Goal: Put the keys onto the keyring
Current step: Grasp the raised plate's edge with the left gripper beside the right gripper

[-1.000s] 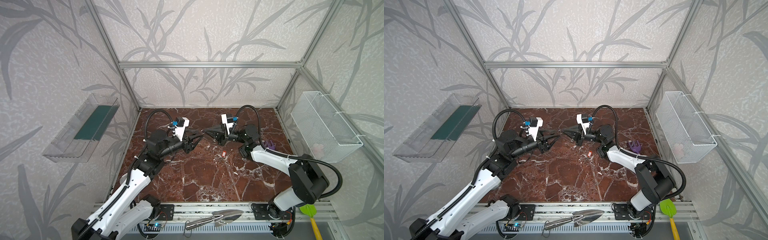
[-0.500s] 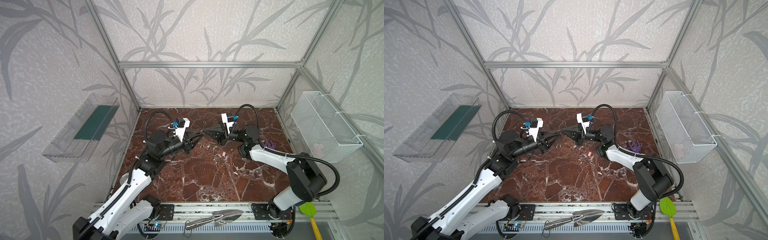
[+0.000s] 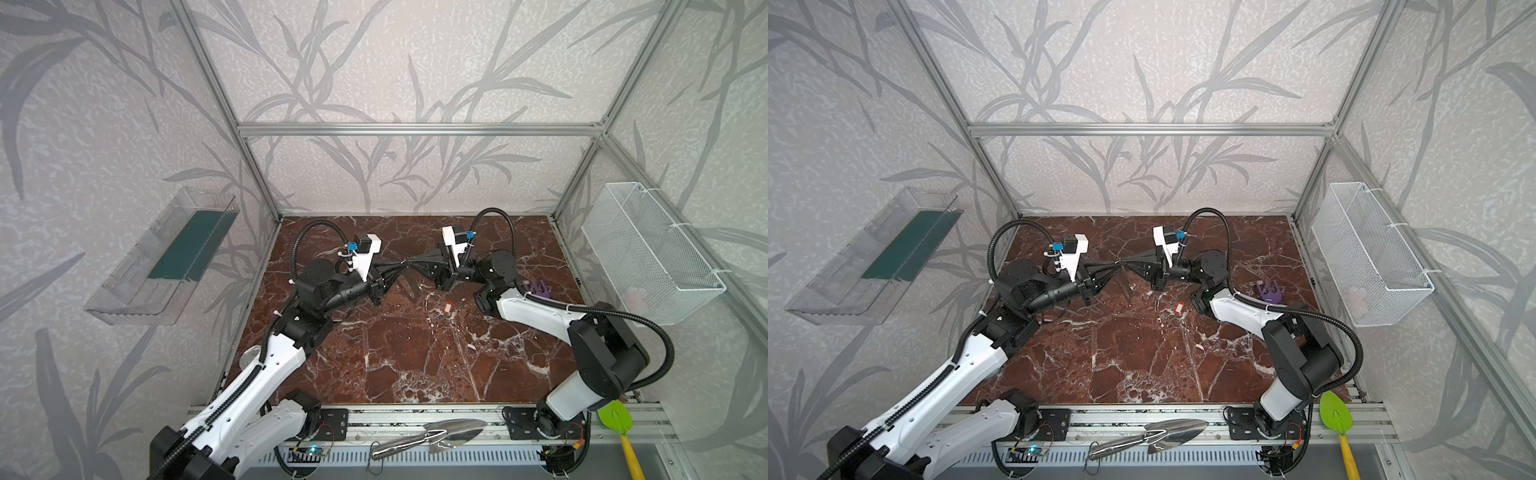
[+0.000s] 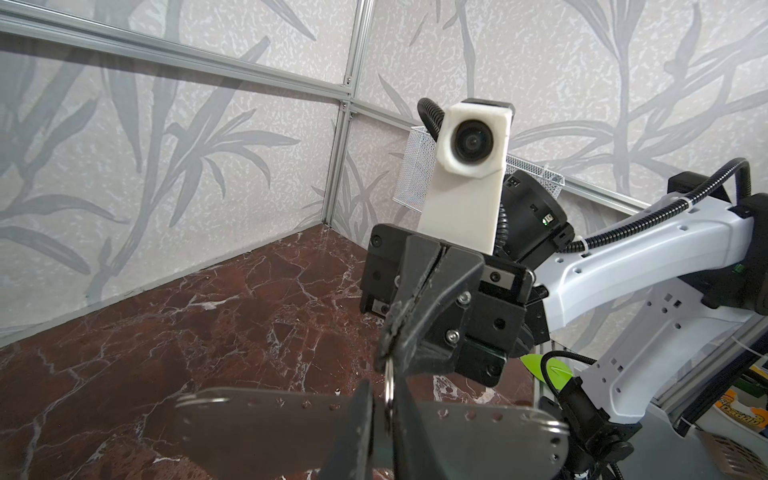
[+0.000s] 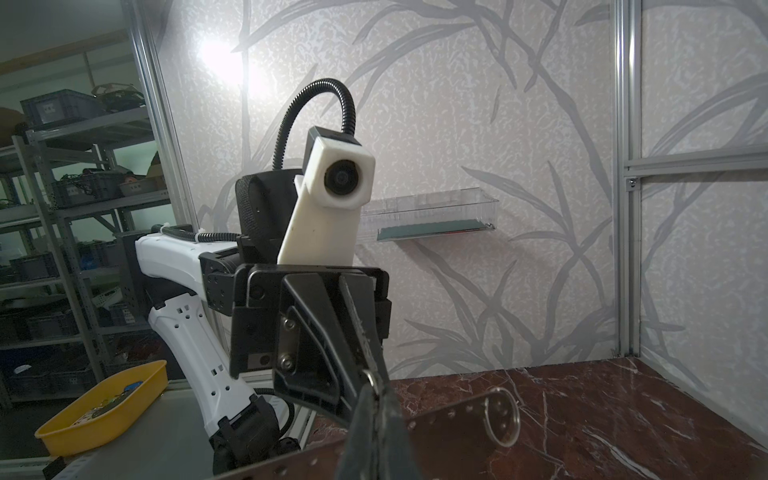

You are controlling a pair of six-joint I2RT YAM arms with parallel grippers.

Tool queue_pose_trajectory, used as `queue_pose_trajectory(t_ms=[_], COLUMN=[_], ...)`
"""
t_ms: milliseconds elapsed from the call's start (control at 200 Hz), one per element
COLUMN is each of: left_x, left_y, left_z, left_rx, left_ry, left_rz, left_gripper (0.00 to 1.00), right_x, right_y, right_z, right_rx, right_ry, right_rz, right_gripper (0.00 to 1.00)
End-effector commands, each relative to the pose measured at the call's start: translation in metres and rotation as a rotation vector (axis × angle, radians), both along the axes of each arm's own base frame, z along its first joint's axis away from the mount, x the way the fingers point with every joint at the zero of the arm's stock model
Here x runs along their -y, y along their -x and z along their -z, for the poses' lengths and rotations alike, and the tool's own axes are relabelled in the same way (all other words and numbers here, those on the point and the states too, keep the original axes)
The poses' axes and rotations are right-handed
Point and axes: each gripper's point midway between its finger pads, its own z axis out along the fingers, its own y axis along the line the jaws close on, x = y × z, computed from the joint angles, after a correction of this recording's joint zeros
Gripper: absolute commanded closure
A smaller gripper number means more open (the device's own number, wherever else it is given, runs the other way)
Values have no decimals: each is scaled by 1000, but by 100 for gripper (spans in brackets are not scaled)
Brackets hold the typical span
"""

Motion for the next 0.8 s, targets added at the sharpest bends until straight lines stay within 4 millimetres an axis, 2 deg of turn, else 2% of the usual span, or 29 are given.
queue_pose_trajectory(t_ms=[0,235,525,635,795], left_x=[-1,-3,-3,-4,-6], left_y=[-2,-3,-3,-5,-9], left_z=[2,2,4,13,18], left_rx=[7,16,10,-27,-72], left_ry=[7,-3,-30,-99,-138], left_rz=[-7,-27,-30,-36,-53], left_gripper=[89,100,100,100,100], right_x=[4,3,1,2,17], right_y=[11,12,7,3,-3], right_z=[-22,-20,-16,-9,1], right_rx=[80,76,48,35,12], right_ry=[-51,-43,-17,22,88], right_rz=[-23,-33,-17,17,103], right_gripper=[100,100,100,85,72])
